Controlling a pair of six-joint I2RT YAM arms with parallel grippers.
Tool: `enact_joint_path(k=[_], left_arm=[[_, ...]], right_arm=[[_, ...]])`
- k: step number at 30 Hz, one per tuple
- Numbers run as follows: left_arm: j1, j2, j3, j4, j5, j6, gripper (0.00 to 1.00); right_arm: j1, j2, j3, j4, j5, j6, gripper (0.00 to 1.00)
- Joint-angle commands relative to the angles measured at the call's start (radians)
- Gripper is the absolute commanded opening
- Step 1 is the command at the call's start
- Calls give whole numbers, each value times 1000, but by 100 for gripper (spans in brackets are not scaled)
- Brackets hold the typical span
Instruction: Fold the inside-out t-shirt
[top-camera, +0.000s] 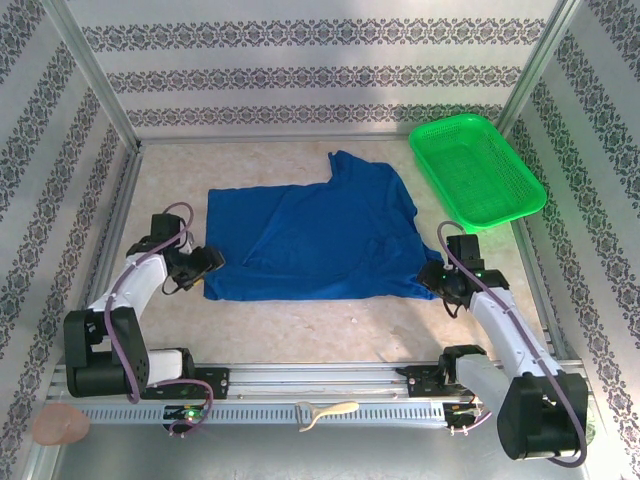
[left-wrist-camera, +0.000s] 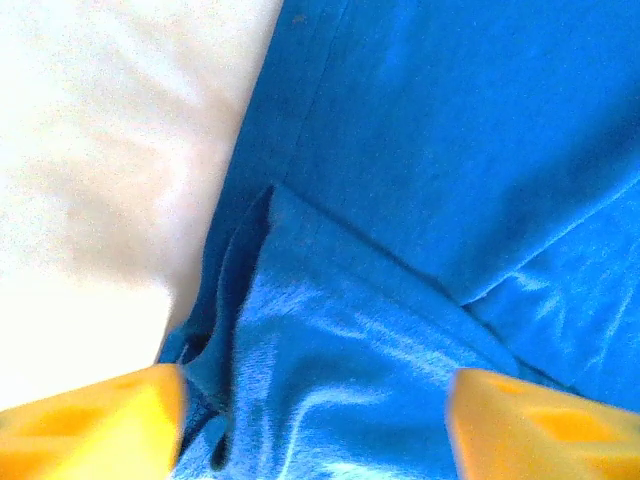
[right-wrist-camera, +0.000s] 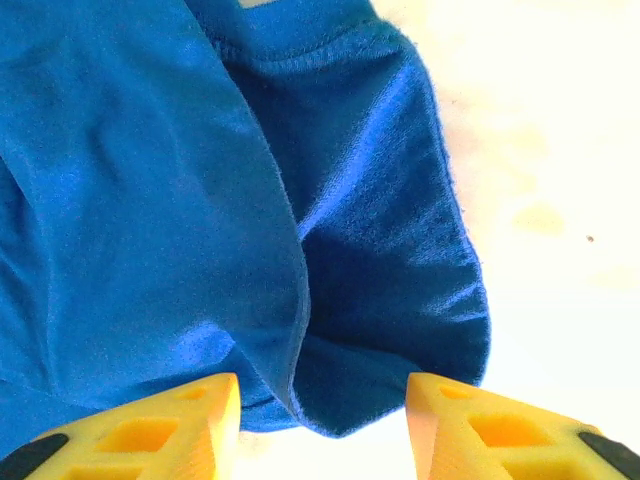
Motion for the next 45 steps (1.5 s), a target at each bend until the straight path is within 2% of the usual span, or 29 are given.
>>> enact_joint_path(k=[1,2,3,9,16,21,26,29,31,38,41,43,45], left_arm=[[10,-49,51,-81,-32,27,90],[10,-60,69,-91,-44,30,97],[10,-65,87,-98,-50,35,99],[10,29,188,-85,-28,66,100],[8,161,274,-90,-20,112,100],[8,176,290,-96,-25,123,100],[8,195,286,-85,-22,126,100],[8,217,286,-77,-16,125,100],[8,227,287,-72,-9,120,100],[8,230,294,-63,0,110,100],[8,229,295,-64,2,109,100],[8,229,292,-64,1,110,100],[9,229,292,-65,3,108,100]], right_arm=[[-12,12,72,-35,19,-31,48],[-11,41,114,-33,9,-59,48],[-5,81,156,-24,-7,-95,48],[137,399,432,-26,23,-215,48],[291,738,698,-41,71,-206,48],[333,891,804,-79,133,-191,47],[342,954,815,-76,161,-179,46],[343,980,820,-74,160,-177,41],[343,990,820,-73,155,-175,38],[344,1003,805,-64,130,-172,35],[345,999,793,-58,119,-170,23],[346,986,784,-48,114,-166,3],[344,965,773,-39,111,-163,0]])
